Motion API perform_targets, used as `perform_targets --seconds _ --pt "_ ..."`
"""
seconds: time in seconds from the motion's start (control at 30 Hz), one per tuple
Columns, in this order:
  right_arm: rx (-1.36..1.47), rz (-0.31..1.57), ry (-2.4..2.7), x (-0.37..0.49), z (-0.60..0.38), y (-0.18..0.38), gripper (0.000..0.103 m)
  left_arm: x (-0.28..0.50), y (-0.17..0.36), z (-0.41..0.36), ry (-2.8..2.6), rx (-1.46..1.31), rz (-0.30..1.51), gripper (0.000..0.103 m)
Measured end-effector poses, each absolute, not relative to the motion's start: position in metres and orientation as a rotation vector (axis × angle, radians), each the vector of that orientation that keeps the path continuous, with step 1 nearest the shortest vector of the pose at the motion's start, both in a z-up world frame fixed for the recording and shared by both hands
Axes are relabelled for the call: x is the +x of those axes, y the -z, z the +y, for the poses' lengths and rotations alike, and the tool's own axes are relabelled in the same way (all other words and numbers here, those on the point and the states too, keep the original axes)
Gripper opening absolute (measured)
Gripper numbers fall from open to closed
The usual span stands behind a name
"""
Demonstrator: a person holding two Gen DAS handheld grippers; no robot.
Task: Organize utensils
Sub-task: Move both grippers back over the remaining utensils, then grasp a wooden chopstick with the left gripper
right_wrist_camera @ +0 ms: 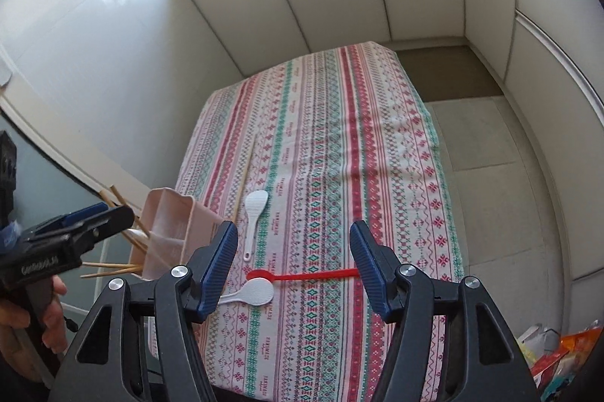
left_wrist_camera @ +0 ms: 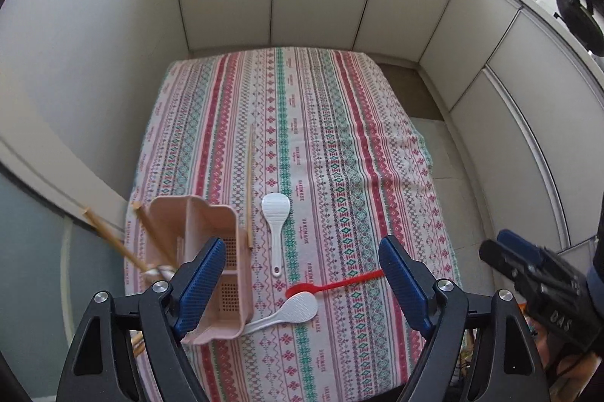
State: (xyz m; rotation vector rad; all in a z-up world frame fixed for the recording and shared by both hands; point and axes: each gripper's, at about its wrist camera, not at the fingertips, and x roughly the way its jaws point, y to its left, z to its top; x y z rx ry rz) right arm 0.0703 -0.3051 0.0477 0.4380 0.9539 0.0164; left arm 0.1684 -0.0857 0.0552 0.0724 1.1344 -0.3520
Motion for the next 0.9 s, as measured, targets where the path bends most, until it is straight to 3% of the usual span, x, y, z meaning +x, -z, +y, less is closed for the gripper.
perform_targets --seconds 0.13,0.23,0.3,0.6,0.9 --pt "0.454 0.987 0.012 0.081 -0.315 -0.027 0.064 0.233 -0.012 -0.118 0.290 0.092 1.278 0.080" --pt "0.489 1.013 0.014 0.086 -0.319 -0.004 0.064 0.277 0.030 -0.130 0.265 0.080 1.390 0.067" --pt "0.518 1.047 0.041 0.091 -0.324 0.016 0.064 0.305 0.057 -0.136 0.219 0.108 1.436 0.051" --pt "0.582 1.220 0.101 0.106 -0.323 0.091 0.064 0.393 0.149 -0.133 0.054 0.158 1.488 0.025" --pt "0.588 1.295 0.059 0.116 -0.307 0.119 0.064 0.409 0.165 -0.130 -0.018 0.267 1.384 0.021"
